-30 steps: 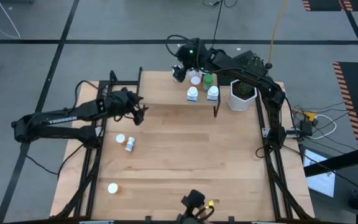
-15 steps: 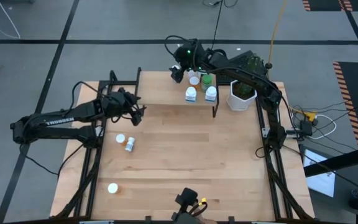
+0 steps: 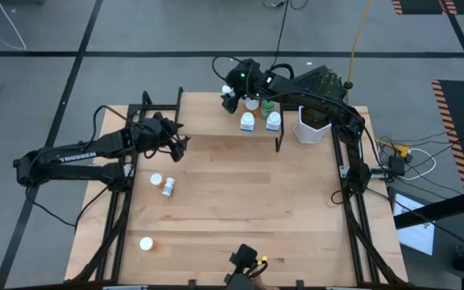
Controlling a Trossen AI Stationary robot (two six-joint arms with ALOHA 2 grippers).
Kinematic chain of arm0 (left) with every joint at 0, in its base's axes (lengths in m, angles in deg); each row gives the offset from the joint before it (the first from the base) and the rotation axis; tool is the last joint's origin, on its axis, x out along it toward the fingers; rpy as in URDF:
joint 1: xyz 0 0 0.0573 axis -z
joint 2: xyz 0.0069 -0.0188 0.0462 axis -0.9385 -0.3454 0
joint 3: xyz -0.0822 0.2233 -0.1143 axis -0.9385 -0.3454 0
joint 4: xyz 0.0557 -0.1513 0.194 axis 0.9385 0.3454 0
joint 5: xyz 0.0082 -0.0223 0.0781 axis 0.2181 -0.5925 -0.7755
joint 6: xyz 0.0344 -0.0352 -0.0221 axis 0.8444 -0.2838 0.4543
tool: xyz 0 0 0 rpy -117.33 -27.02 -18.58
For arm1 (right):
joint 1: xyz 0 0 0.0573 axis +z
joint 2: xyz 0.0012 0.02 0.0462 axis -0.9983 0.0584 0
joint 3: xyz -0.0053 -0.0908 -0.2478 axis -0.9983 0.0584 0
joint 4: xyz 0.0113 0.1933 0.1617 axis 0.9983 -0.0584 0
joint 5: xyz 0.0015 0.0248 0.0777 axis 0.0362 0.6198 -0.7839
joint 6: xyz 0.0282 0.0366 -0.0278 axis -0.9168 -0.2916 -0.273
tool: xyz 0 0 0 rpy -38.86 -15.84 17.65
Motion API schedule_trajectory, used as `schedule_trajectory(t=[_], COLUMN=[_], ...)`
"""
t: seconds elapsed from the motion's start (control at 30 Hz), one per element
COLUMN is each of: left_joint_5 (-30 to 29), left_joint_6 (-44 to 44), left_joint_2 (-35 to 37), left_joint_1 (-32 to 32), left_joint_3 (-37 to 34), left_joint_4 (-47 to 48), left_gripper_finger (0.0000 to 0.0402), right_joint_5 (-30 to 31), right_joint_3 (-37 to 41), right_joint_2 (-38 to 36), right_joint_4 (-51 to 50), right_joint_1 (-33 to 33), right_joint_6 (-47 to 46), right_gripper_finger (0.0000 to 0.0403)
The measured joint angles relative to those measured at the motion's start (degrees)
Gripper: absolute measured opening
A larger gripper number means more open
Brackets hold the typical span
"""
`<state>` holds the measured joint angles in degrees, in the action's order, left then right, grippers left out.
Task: Pick and place medicine bottles onto shelf by color
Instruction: Put the top white blue pill bottle on the shelf
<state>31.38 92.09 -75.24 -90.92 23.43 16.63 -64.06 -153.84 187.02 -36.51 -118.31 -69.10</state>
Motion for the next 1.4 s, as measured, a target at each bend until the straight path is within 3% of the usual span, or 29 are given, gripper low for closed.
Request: schedule_trajectory(t=[0.17,0.4,0.53,0.93,1.4], left_joint_5=[0.0,0.0,0.0,0.0,0.0], left_joint_6=[1.3,1.49,1.49,1.45,1.47], left_joint_2=[0.0,0.0,0.0,0.0,0.0], left_joint_1=[0.0,-0.07,-0.07,-0.07,-0.07], left_joint_3=[0.0,0.0,0.0,0.0,0.02], left_joint_4=[-0.77,-0.8,-0.79,-0.66,-0.82], left_gripper_finger=[0.0269,0.0269,0.0269,0.0269,0.0269], right_joint_5=[0.0,-0.4,-5.01,-22.0,-25.66], right_joint_3=[0.01,0.01,0.01,0.01,0.01], right_joint_2=[-0.03,-0.76,-0.96,-0.9,-0.85], right_joint_4=[0.01,-1.47,-1.92,-3.59,-2.85], right_joint_1=[0.0,-0.12,-0.42,-5.09,-6.13], right_joint_6=[1.62,6.68,9.73,17.84,21.03], right_gripper_finger=[0.027,0.02,0.0175,0.0186,0.0208])
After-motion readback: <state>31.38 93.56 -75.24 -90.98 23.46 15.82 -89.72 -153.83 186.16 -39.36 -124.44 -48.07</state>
